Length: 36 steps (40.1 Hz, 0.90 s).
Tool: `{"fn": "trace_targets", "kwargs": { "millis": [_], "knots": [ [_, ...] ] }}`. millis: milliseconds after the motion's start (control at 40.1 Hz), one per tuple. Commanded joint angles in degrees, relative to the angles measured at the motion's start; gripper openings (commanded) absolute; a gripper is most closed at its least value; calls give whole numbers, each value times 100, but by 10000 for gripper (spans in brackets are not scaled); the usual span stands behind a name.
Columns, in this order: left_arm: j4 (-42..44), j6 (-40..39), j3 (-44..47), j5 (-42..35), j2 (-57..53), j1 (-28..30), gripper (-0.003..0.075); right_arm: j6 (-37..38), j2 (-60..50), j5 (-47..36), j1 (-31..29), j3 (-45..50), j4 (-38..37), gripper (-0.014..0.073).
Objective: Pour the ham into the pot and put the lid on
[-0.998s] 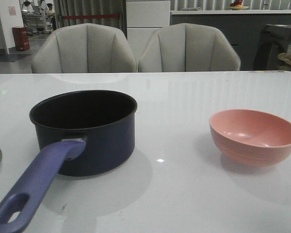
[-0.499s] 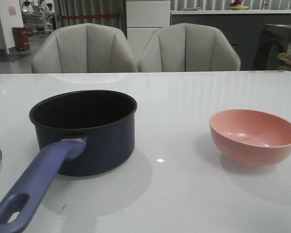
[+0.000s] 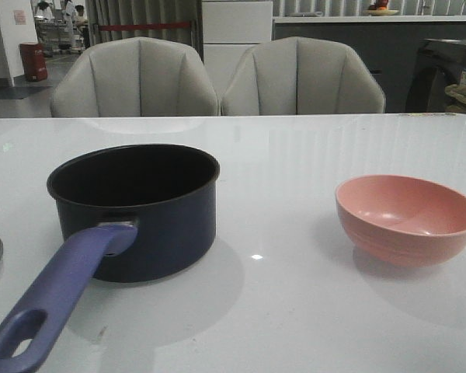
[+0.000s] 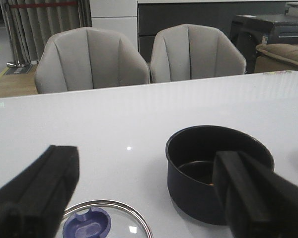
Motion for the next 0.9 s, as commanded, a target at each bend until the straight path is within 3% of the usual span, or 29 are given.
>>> {"fn": "trace_targets", "kwargs": {
  "millis": [0, 100, 324, 499, 873],
  "knots": [
    [-27, -32, -441, -432, 546, -29, 654, -34, 58, -340, 9, -148, 107, 157],
    [-27, -89, -914, -228, 1191, 47, 654, -34, 58, -340, 9, -148, 107, 157],
    [8, -696, -2042, 1073, 2851, 644, 648, -34, 58, -340, 9, -148, 107, 157],
    [-325, -743, -2572, 1769, 4008, 1103, 648, -34, 58, -340, 9, -148, 107, 157],
    [-482, -743, -3268, 2561, 6135, 1153, 648, -34, 58, -340, 9, -148, 107, 157]
  ]
}}
